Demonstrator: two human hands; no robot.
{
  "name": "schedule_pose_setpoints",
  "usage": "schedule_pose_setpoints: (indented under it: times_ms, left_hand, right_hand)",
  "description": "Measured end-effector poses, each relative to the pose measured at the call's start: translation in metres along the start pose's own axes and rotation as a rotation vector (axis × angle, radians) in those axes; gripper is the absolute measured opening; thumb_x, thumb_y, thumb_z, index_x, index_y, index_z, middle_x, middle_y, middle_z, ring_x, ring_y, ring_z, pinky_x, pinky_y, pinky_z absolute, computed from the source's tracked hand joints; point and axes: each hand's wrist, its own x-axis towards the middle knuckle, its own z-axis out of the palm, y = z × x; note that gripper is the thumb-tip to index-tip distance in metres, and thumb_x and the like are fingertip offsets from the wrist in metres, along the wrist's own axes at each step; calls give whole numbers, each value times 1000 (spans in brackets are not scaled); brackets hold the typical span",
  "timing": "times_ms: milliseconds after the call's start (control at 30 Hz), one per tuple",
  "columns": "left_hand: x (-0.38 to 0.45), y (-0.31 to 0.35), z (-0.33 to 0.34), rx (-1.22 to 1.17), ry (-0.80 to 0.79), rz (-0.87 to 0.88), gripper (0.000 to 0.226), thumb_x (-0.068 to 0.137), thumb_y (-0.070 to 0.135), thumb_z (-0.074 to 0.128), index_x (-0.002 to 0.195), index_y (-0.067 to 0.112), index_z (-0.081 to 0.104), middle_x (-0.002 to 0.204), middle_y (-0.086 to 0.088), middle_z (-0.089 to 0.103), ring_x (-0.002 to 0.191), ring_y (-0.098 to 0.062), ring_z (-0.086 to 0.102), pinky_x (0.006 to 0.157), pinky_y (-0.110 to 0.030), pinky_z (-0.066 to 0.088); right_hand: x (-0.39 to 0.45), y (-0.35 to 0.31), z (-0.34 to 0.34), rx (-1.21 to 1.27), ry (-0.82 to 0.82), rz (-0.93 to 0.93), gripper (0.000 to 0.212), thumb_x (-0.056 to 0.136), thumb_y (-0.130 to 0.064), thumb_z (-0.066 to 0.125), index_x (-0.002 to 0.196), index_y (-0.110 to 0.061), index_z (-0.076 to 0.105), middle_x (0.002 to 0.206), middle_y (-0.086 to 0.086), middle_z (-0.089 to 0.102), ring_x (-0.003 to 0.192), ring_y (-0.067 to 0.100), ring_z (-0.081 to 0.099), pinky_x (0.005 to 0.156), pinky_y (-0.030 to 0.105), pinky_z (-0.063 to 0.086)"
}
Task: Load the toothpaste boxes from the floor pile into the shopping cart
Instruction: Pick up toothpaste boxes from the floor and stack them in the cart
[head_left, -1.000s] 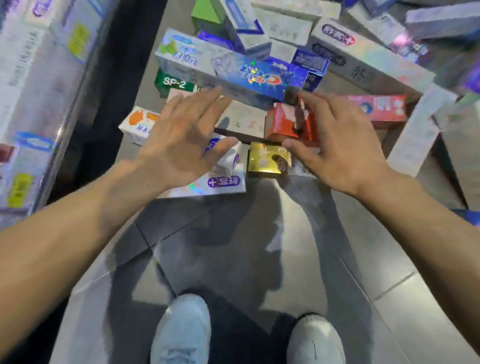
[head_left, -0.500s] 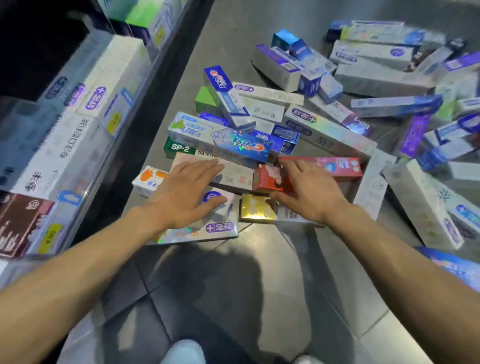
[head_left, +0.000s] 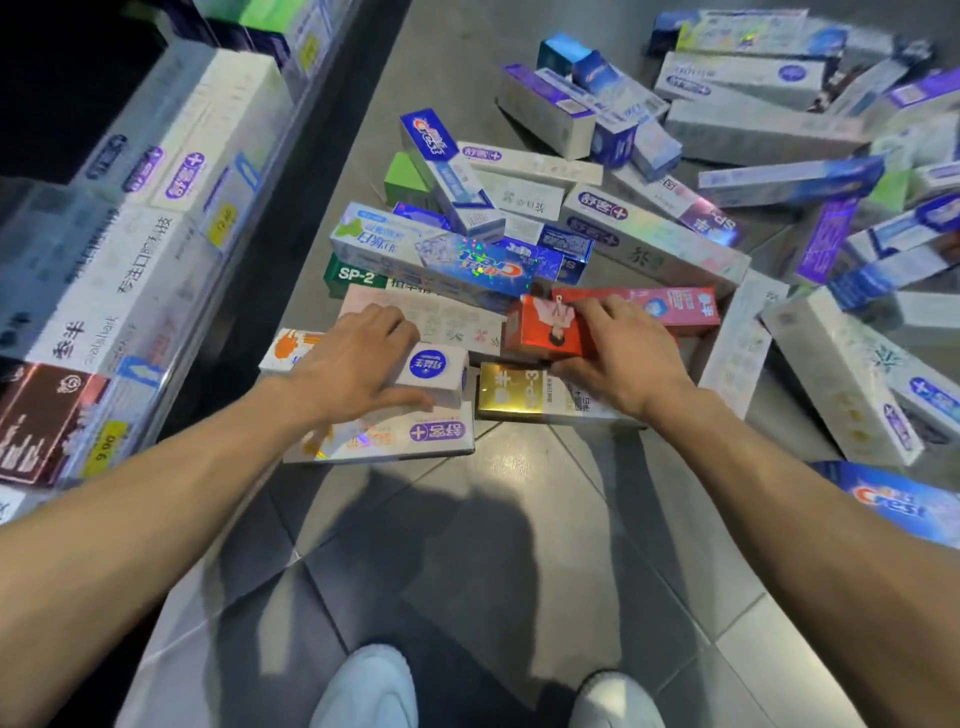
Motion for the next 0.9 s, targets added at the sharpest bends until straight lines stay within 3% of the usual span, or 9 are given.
schedule_pose_setpoints:
  times_ms: [100,233,333,433,500,600,733,900]
  left_hand:
    - [3,4,-6,-113,-4,-37,80,71,87,51,103,13,50,103,-6,57,91,-25,52,77,-35,40]
    - [3,8,-19,-405,52,-195,62,77,60,76,106,20,38,98,7,59,85,-17,59,67,-37,49]
    - [7,16,-36,-559,241,-289,61,77,52,80,102,17,37,86,16,57,74,-8,58,59,-24,43]
    - [8,29,-62,-793,460,-446,64,75,55,82,99,19,36,85,12,62,72,-3,61,60,-29,47]
    - [9,42,-87,-934,566,-468,63,75,53,83,101,22,36,89,14,62,73,4,61,63,-24,48]
    - [5,61,-139,-1105,669,-477,55,82,34,83,110,17,39,93,16,61,78,13,62,66,-10,47]
    - [-12,89,-239,-1252,695,-533,58,68,61,78,107,32,47,98,15,70,91,-3,69,82,-30,55]
    - [-57,140,-396,-1497,611,-628,76,73,70,71,123,14,57,112,-2,73,106,-17,71,99,-49,54]
  right_hand:
    - [-2,1,-5,38,101,-21,73,87,-54,70,145,-20,44,123,15,55,111,36,53,88,44,45]
    - [-4,-3,-15,84,164,-28,72,84,-56,72,142,-21,47,115,15,54,106,36,53,82,43,46]
    - [-7,-10,-26,252,241,11,70,79,-58,75,133,-21,53,109,8,51,103,31,54,78,40,46]
    - [-12,-27,-45,490,300,58,63,77,-61,76,121,-22,54,106,0,49,96,20,52,78,37,45]
    - [-15,-41,-65,691,340,147,53,76,-63,75,112,-30,53,105,0,57,95,17,56,84,42,50]
    - [-24,-66,-108,948,358,210,44,75,-62,76,102,-39,50,101,-4,67,94,19,64,86,49,53]
    - [-55,-99,-198,1273,299,295,41,78,-46,80,109,-35,55,96,-13,73,89,8,70,90,39,56]
    - [-117,-123,-363,1693,117,416,50,69,-23,74,116,-20,60,90,2,69,81,21,65,77,42,53]
